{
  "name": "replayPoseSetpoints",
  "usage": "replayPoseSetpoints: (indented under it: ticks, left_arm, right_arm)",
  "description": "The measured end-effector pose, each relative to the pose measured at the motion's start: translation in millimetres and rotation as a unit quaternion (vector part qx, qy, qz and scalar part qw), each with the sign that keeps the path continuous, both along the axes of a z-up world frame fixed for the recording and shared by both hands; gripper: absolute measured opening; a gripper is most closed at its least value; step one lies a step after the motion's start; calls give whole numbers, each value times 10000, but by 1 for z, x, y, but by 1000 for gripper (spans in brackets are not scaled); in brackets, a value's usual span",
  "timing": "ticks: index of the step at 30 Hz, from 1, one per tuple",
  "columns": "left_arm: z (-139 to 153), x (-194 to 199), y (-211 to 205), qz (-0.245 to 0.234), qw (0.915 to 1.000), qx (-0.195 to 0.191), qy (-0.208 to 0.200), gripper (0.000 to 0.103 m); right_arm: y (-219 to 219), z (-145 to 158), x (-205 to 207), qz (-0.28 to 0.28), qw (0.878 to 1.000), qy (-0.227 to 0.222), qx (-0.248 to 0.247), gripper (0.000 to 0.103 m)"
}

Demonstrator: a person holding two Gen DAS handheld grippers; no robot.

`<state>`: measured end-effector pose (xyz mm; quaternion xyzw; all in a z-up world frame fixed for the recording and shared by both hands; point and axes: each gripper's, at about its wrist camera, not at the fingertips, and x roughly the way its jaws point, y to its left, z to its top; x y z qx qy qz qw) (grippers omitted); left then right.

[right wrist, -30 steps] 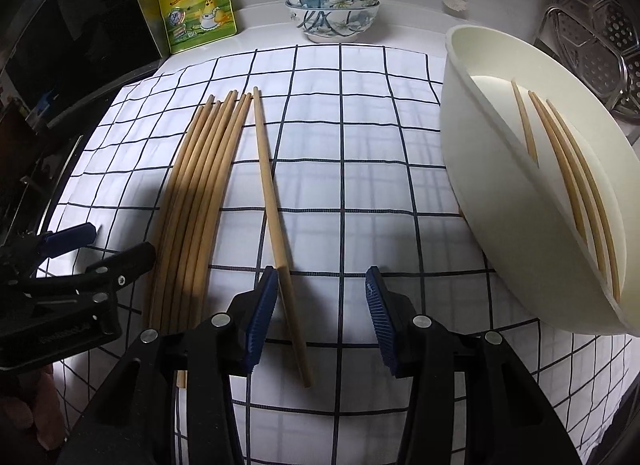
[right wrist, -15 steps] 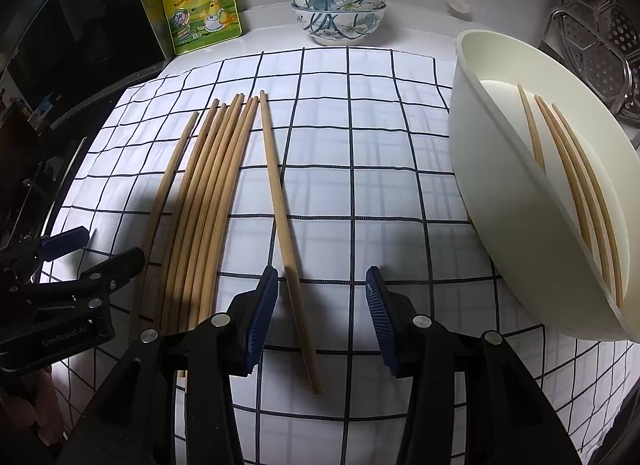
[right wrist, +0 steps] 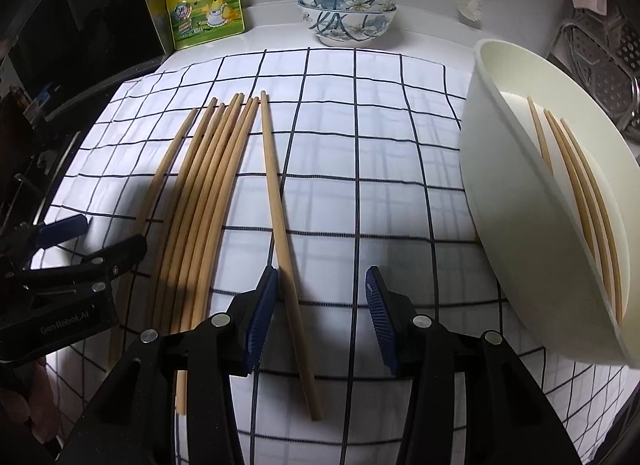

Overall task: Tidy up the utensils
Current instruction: 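Lower the right tool beside a chopstick while the left tool closes on another, then close the right tool on a chopstick and carry both over the basin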

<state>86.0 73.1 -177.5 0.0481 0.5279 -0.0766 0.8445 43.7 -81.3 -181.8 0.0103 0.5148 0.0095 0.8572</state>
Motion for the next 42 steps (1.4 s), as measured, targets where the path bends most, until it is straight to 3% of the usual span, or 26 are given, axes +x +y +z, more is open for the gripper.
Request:
replayPoseSetpoints:
  ticks: [4,6,7,9,11,12,22,31,37,42]
  left_arm:
    - [3,3,-3,-49,9999,-7,-91,62]
    - [5,4,-4,-64,9999,-37,-115,47]
    - [6,5,-4,-72,9999,-43,-123,43]
    - [7,4,-5,-96,9998,-87,-116,19]
    - [7,5,-4,-120,9998,-153,-68,8]
    - [8,5,-4,-127,9997,-186,-43,8]
    - [16,-10,2,-222,9992,-301,133,8]
    - [60,-20,-6,-200,9989,-404,-121,8]
    - [97,-21,-43,-299,9971,-518,-478,8]
    - [125,-19,-103,-539,9932,-683,-775,8]
  right_arm:
    - [4,-1,7,76,9999,-62,-95,44]
    - [7,0,11,140,9998,-95,-125,44]
    - [8,0,12,170,9997,-121,-142,38]
    - [13,0,13,307,9994,-151,-71,24]
    - [20,0,14,445,9988,-161,-118,13]
    - [23,0,14,522,9984,-162,-146,8]
    - [13,14,4,343,9981,-114,493,6]
    - [1,64,-10,454,9936,-494,903,6]
    - [-35,93,-16,396,9917,-781,940,6]
    - [-90,107,-21,115,9913,-930,922,6]
